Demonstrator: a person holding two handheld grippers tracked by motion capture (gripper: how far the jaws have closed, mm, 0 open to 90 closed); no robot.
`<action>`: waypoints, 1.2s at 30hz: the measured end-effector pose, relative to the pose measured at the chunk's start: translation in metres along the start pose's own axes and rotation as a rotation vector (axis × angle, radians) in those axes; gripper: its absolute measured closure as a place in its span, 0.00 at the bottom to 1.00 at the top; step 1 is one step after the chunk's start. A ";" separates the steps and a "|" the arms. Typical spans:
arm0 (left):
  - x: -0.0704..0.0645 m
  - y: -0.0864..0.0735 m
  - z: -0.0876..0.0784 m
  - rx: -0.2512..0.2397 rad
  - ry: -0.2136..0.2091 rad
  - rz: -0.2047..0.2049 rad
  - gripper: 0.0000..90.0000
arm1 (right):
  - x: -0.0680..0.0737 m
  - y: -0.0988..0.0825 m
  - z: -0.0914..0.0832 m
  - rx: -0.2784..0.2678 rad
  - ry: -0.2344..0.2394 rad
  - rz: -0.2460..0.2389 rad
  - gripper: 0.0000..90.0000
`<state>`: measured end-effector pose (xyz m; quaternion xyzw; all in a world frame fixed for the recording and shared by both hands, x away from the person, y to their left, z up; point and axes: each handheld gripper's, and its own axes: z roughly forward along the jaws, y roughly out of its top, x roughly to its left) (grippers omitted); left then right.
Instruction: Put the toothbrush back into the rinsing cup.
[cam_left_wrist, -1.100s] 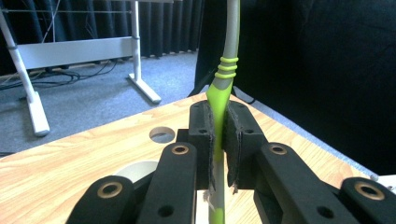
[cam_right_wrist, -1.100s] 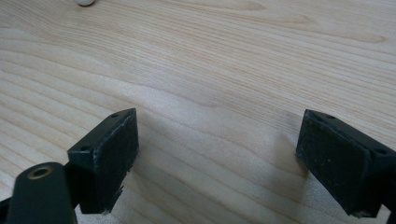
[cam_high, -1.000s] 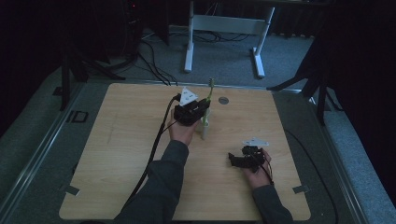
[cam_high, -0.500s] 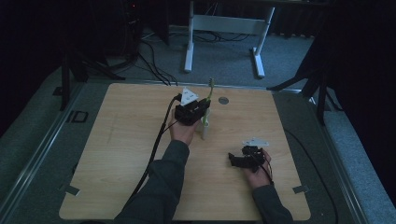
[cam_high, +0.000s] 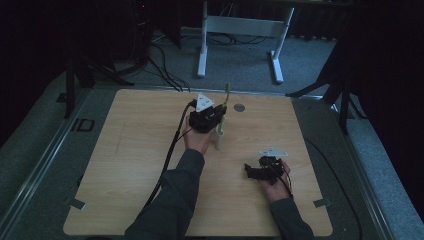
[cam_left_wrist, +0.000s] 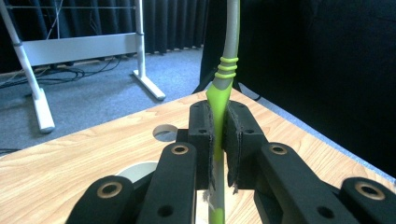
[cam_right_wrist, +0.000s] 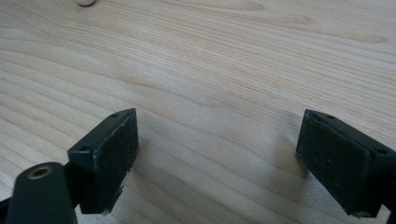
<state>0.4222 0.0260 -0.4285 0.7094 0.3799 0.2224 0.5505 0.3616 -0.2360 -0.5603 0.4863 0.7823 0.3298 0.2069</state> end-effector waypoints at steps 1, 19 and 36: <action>-0.001 0.000 0.001 0.001 -0.001 0.003 0.91 | 0.000 0.000 0.000 0.000 0.000 0.000 0.14; -0.004 -0.007 0.006 0.050 -0.008 0.035 0.90 | 0.000 0.000 0.000 0.000 0.000 0.000 0.14; -0.001 -0.031 -0.008 0.148 0.011 0.033 0.41 | 0.000 0.000 0.000 -0.001 0.000 0.000 0.14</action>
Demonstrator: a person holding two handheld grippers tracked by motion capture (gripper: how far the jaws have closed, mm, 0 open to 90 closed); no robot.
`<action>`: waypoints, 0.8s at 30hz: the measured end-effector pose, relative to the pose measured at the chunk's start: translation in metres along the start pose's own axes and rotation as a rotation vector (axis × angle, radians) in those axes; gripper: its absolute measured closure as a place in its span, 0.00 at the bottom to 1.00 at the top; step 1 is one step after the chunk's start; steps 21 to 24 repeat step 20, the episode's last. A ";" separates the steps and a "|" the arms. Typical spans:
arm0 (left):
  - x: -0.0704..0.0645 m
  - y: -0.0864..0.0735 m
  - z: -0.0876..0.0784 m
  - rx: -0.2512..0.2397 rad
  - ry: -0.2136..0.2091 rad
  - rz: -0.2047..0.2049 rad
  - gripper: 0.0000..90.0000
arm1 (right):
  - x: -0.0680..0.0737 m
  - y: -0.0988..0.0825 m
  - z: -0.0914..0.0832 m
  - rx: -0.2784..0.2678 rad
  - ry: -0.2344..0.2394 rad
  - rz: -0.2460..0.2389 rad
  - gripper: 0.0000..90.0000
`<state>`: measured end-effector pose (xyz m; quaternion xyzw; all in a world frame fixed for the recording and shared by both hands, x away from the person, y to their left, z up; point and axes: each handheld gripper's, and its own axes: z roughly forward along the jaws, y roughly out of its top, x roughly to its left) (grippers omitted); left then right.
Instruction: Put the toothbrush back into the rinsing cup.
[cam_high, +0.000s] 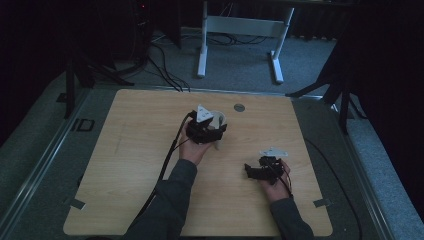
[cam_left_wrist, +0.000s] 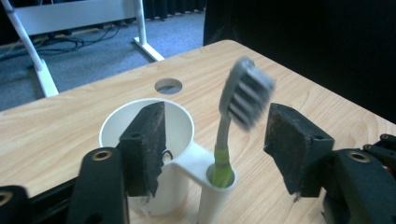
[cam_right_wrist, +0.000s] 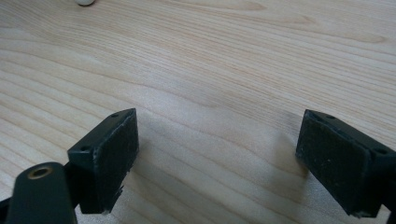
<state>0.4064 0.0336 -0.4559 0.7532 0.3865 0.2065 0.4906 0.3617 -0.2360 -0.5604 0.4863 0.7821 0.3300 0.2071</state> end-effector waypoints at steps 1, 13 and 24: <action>0.001 -0.002 -0.002 0.005 0.004 -0.004 0.41 | 0.000 0.000 0.000 0.000 0.000 0.000 0.14; 0.009 -0.028 -0.022 0.075 -0.020 -0.040 0.35 | 0.000 0.000 0.000 0.001 0.001 -0.001 0.14; 0.015 -0.051 -0.031 0.124 0.049 -0.031 0.36 | 0.000 0.000 0.000 0.000 0.001 -0.001 0.14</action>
